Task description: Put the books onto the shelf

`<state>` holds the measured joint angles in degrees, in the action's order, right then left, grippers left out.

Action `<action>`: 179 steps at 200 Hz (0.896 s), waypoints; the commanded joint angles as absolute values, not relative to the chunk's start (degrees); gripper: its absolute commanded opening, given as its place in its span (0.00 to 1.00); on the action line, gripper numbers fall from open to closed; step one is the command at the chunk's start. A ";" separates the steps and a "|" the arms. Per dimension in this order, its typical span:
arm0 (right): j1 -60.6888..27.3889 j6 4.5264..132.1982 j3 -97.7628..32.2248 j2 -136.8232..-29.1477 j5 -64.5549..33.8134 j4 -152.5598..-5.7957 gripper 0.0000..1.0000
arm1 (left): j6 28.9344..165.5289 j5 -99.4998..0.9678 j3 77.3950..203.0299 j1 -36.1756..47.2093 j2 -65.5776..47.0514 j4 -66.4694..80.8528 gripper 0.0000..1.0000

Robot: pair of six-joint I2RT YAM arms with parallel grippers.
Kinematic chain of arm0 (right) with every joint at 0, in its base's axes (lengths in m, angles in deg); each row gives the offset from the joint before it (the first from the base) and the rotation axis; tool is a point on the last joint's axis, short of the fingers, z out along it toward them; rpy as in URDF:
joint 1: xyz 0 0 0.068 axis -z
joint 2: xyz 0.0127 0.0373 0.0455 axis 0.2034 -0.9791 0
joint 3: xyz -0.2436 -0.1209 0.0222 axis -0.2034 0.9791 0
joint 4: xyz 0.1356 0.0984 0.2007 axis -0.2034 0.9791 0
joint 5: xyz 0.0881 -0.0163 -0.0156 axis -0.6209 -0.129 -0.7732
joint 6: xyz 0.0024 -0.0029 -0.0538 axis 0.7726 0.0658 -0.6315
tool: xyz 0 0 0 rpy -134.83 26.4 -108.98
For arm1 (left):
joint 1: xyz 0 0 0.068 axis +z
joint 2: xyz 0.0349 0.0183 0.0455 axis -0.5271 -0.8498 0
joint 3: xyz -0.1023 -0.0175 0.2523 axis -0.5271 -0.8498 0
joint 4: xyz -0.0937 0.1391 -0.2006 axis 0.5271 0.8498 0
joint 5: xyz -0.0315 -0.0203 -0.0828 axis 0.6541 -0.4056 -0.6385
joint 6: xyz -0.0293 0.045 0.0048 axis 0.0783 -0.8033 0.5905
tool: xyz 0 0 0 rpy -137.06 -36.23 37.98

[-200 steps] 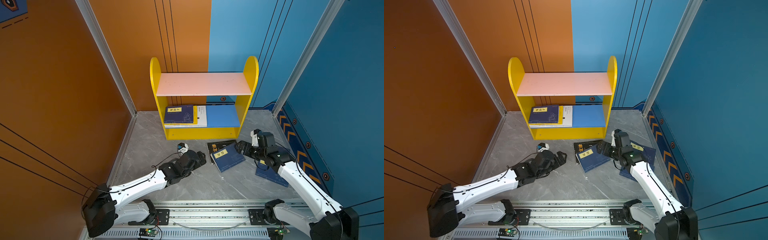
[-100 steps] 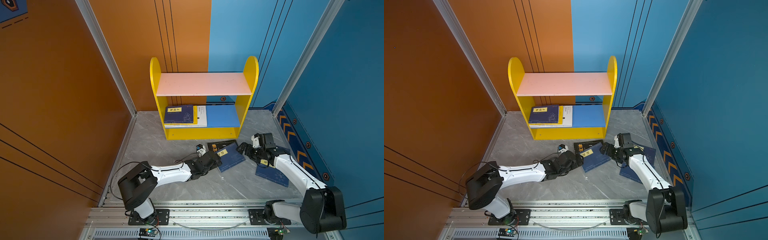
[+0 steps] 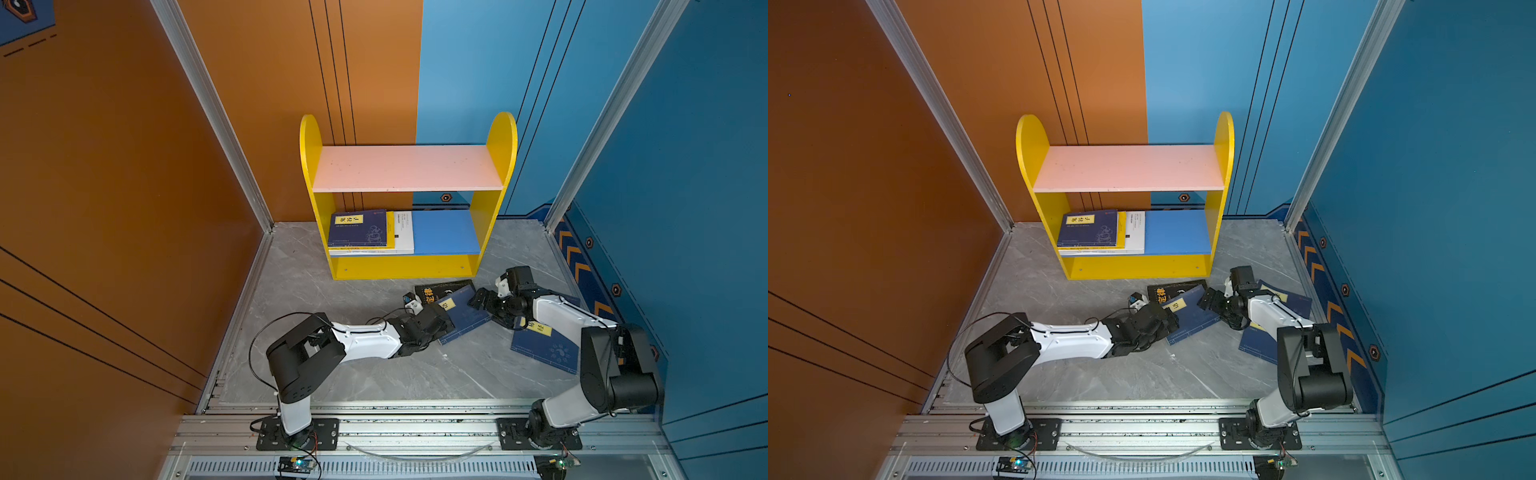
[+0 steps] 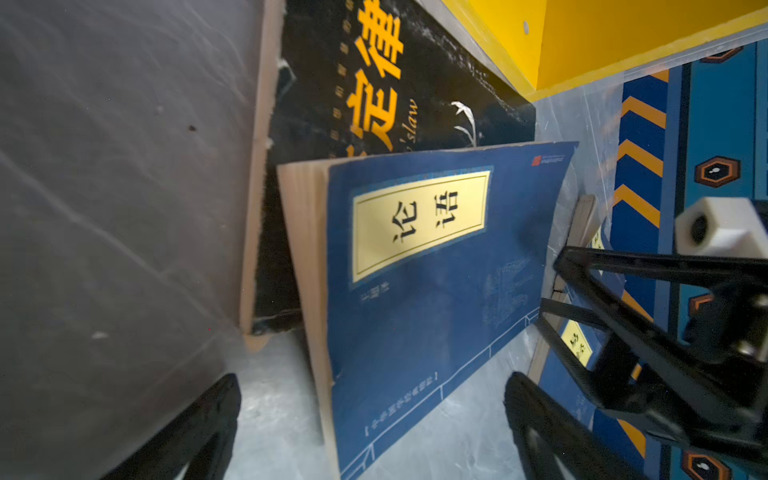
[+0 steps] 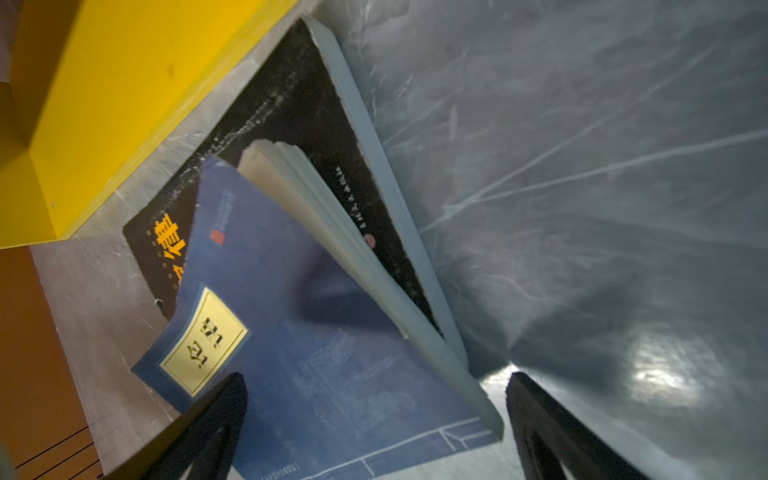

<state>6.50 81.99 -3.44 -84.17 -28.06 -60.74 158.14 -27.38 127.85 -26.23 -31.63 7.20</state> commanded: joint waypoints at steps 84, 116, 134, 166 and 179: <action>4.47 82.99 -4.72 -88.65 -29.05 -62.83 0.85 | 161.07 -33.12 129.81 -25.61 -36.10 1.60 0.96; 3.23 83.27 -4.70 -88.60 -30.13 -62.61 0.80 | 159.60 -34.04 129.78 -25.66 -35.85 -2.02 0.90; 3.12 83.19 -4.80 -88.38 -30.60 -62.18 0.79 | 158.15 -34.05 129.82 -25.81 -34.95 -3.66 0.87; 3.17 83.06 -4.57 -86.83 -31.39 -61.23 0.78 | 154.88 -34.10 130.17 -26.23 -33.00 -4.16 0.70; 3.16 83.14 -4.47 -86.24 -31.81 -61.08 0.78 | 154.24 -34.03 130.08 -26.38 -32.47 -4.29 0.66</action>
<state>4.60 82.39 -4.95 -87.80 -27.47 -62.47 157.24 -31.58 128.66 -25.64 -35.21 1.65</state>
